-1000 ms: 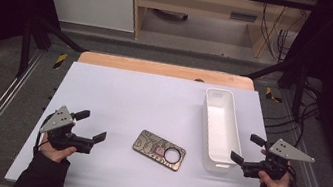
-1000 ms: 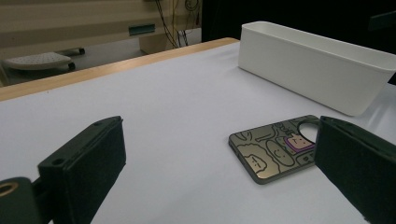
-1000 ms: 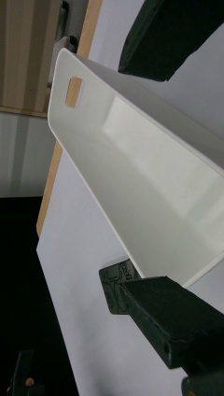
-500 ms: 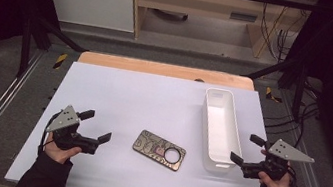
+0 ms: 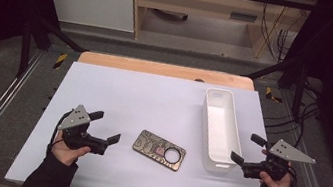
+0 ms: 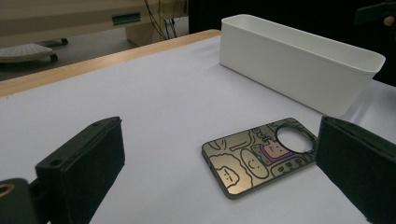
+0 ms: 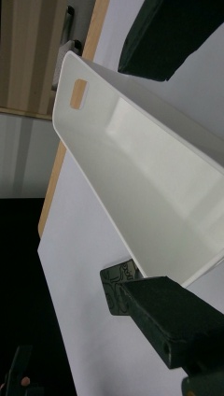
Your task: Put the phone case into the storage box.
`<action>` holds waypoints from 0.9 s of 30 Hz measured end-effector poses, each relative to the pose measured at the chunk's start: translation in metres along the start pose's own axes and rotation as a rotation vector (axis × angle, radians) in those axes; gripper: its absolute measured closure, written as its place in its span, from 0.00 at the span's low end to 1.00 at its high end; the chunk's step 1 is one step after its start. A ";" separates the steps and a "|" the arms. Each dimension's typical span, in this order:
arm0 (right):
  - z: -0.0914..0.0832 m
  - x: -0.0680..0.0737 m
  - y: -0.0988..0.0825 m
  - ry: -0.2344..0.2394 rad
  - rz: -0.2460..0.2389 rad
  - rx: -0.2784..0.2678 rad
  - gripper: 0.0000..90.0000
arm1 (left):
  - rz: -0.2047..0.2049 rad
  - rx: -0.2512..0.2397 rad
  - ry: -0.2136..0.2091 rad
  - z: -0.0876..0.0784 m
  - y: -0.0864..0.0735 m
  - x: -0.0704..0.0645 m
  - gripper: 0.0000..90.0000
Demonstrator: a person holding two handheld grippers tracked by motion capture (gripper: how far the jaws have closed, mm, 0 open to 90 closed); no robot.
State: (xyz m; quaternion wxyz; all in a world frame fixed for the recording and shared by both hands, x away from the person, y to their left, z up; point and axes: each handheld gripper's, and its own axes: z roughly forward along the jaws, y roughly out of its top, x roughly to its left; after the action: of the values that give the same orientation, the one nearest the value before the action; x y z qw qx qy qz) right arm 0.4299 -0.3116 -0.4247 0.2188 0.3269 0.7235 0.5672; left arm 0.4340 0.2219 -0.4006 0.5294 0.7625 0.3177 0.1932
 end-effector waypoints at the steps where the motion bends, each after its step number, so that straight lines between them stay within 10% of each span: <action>1: 0.000 0.000 0.000 -0.001 -0.001 0.002 0.00 | -0.002 0.004 0.001 0.001 0.000 0.000 0.01; 27: 0.000 -0.001 0.000 -0.010 0.006 0.004 0.00 | 0.002 0.118 0.028 0.060 0.013 -0.018 0.13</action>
State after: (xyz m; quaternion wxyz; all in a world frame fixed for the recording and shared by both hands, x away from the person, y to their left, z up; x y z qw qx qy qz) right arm 0.4302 -0.3122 -0.4245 0.2200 0.3321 0.7228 0.5647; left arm 0.4625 0.1655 -0.4093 0.4788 0.7899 0.3352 0.1854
